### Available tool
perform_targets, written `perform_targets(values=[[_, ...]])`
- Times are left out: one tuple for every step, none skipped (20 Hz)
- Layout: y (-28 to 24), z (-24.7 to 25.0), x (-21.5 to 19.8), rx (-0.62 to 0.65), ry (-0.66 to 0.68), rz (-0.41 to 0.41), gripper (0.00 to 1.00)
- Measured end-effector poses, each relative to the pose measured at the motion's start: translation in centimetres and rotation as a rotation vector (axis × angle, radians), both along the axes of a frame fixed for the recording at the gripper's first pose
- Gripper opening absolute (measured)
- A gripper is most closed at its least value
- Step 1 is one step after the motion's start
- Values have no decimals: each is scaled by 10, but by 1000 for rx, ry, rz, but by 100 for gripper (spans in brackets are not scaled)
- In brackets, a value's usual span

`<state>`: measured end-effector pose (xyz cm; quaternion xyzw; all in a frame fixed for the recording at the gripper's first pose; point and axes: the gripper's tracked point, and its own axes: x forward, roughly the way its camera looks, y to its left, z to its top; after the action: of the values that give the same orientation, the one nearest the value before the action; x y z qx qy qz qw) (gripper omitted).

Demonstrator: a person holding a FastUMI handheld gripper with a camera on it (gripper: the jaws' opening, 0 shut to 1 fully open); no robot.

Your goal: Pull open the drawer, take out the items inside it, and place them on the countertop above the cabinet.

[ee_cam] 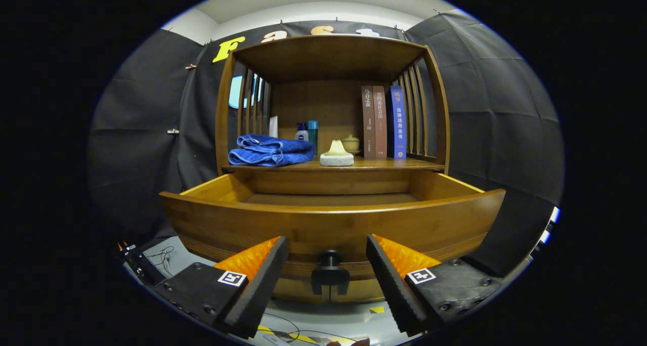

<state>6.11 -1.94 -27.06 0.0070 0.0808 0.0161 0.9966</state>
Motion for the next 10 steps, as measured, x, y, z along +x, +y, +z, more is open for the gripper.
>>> perform_targets(values=[[-1, -3, 2, -8, 2, -4, 99], [-2, -5, 4, -14, 5, -11, 99], [-3, -7, 7, -13, 7, -17, 99], [-3, -8, 9, -9, 8, -19, 99], [-6, -10, 9, -9, 15, -36, 99], [-6, -7, 9, -2, 4, -41, 100], [-5, -7, 10, -5, 5, -41, 98], [-4, -8, 10, -8, 5, -41, 98], [-4, -7, 10, -8, 9, -42, 98], [-4, -7, 11, -7, 14, -42, 98]])
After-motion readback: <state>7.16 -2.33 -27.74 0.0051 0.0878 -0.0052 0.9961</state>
